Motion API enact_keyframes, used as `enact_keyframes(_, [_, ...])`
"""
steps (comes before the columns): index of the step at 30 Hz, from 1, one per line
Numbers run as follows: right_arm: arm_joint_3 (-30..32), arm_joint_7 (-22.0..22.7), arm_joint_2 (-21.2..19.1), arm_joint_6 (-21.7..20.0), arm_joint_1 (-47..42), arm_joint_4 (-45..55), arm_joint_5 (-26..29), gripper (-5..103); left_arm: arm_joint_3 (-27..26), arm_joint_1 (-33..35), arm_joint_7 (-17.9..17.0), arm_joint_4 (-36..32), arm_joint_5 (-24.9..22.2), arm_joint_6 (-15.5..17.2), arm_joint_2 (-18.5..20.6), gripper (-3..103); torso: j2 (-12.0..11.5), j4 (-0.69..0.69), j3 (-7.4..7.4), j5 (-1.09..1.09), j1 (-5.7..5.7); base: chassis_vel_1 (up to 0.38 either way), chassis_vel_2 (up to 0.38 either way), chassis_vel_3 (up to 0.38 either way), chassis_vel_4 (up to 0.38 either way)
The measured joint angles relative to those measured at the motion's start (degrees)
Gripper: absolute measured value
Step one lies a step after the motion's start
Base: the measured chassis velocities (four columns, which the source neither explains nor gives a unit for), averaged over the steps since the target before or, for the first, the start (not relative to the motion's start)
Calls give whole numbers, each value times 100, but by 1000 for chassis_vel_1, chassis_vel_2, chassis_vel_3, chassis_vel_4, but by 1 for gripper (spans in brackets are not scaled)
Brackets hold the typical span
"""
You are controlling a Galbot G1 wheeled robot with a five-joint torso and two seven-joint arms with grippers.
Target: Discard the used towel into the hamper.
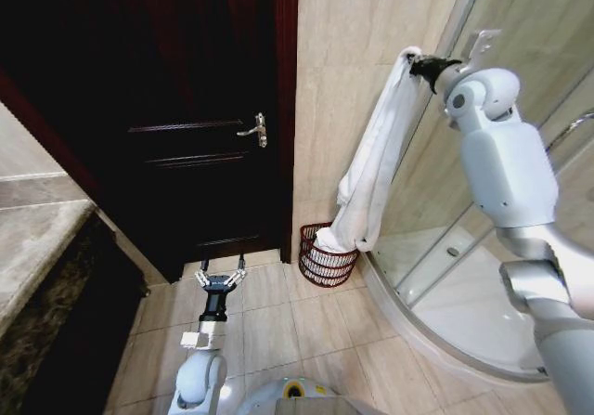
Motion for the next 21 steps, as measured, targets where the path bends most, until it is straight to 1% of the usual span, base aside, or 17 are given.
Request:
enact_keyframes(13, [45, 114, -175, -48, -238, 439, 176, 5, 35, 7, 0, 1, 13, 1, -10, 100, -1, 2, 2, 0, 5, -57, 52, 57, -57])
enact_keyframes(17, [53, 270, -179, -94, -278, 514, 214, 5, 43, 10, 0, 10, 19, 1, -12, 100, 0, 1, 1, 0, 1, 0, 0, 0, 0])
enact_keyframes(21, [159, 440, -263, -270, -466, 790, 339, 5, 32, 14, 0, 17, 18, 0, -5, 100, 0, 1, 0, -1, -1, 0, 0, 0, 0])
